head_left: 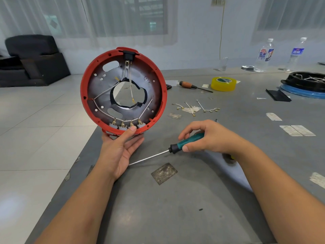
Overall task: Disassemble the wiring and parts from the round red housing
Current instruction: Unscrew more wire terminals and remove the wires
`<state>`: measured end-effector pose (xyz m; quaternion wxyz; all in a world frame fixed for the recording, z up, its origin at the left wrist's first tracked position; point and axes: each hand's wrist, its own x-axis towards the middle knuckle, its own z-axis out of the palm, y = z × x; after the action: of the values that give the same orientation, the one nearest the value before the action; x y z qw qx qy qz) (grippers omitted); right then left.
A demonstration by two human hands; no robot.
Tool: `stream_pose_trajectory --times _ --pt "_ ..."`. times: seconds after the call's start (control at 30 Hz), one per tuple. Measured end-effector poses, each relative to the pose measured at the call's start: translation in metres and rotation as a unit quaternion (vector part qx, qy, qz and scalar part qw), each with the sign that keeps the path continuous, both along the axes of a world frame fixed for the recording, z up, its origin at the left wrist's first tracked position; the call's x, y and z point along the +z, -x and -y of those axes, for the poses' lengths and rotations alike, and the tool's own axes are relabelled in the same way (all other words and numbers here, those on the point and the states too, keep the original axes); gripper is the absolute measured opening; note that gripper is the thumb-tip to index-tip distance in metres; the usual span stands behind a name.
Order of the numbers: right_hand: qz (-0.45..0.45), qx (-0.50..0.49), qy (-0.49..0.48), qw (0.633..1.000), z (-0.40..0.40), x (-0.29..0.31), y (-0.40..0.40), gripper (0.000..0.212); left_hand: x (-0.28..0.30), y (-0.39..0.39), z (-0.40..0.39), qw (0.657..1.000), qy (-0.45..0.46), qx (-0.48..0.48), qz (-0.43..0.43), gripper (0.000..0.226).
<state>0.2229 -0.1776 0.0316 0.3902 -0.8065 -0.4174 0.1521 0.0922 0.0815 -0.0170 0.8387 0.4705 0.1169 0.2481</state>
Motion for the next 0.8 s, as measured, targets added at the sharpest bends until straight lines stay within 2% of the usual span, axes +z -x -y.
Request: stream_pose_trajectory --times 0.1,0.17,0.27,0.33,0.57,0.73,0.8 --pt "-0.115 -0.013 -0.128 0.985 0.002 0.001 0.001 0.037 0.001 0.001 0.003 1.0 0.006 -0.003 0.001 0.072" --pt "-0.189 -0.053 -0.215 0.957 -0.005 -0.003 0.005 0.049 0.001 0.001 0.006 1.0 0.016 -0.011 -0.001 0.075" --pt "-0.34 -0.1 -0.347 0.868 -0.028 -0.015 0.016 0.052 0.001 0.0 0.006 1.0 0.019 -0.01 0.0 0.074" --pt "-0.399 -0.106 -0.38 0.828 -0.041 -0.021 0.025 0.046 0.001 -0.001 0.006 1.0 0.021 -0.01 0.0 0.073" --pt "-0.425 -0.082 -0.36 0.827 -0.054 -0.037 0.033 0.051 0.0 -0.002 0.007 0.999 0.025 -0.019 0.005 0.073" --pt "-0.389 -0.146 -0.38 0.826 -0.056 -0.033 0.031 0.062 0.003 0.0 0.005 0.999 0.039 -0.022 0.013 0.075" --pt "-0.364 -0.18 -0.404 0.82 -0.051 -0.028 0.025 0.074 0.002 0.0 0.002 0.999 0.037 -0.011 0.012 0.073"
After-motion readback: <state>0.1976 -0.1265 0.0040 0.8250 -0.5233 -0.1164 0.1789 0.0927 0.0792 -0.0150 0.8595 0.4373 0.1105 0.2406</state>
